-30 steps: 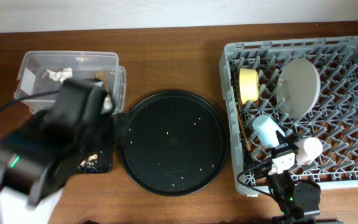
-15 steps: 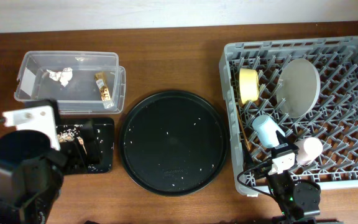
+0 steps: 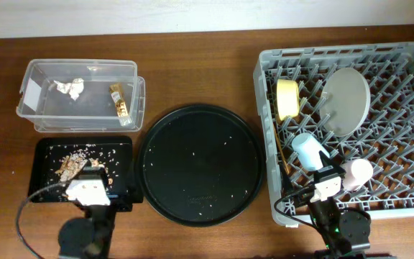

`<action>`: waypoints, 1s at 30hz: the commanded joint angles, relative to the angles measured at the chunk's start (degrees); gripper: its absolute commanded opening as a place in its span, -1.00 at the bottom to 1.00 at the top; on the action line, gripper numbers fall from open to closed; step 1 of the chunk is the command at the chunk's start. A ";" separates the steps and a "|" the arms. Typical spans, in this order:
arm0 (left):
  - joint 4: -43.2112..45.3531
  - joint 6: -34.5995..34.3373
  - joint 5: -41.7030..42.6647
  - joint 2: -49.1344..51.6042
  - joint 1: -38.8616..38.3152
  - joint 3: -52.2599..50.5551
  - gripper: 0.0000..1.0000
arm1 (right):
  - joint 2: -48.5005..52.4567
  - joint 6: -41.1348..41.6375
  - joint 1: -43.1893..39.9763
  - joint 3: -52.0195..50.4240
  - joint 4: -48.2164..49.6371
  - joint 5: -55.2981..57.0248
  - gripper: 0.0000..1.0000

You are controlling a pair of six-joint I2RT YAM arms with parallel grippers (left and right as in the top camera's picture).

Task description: Sort waste into correct bins and load items into the dishwasher rack

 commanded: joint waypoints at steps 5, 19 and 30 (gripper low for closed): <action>17.55 1.11 0.81 -10.99 1.51 -19.30 0.99 | -0.37 -0.20 -0.31 -0.42 -0.07 -0.28 0.96; 16.57 1.14 0.76 -10.97 1.40 -21.29 0.99 | -0.37 -0.20 -0.31 -0.42 -0.07 -0.28 0.96; 16.59 1.14 0.76 -10.97 1.40 -21.29 0.99 | -0.37 -0.20 -0.31 -0.42 -0.07 -0.31 0.96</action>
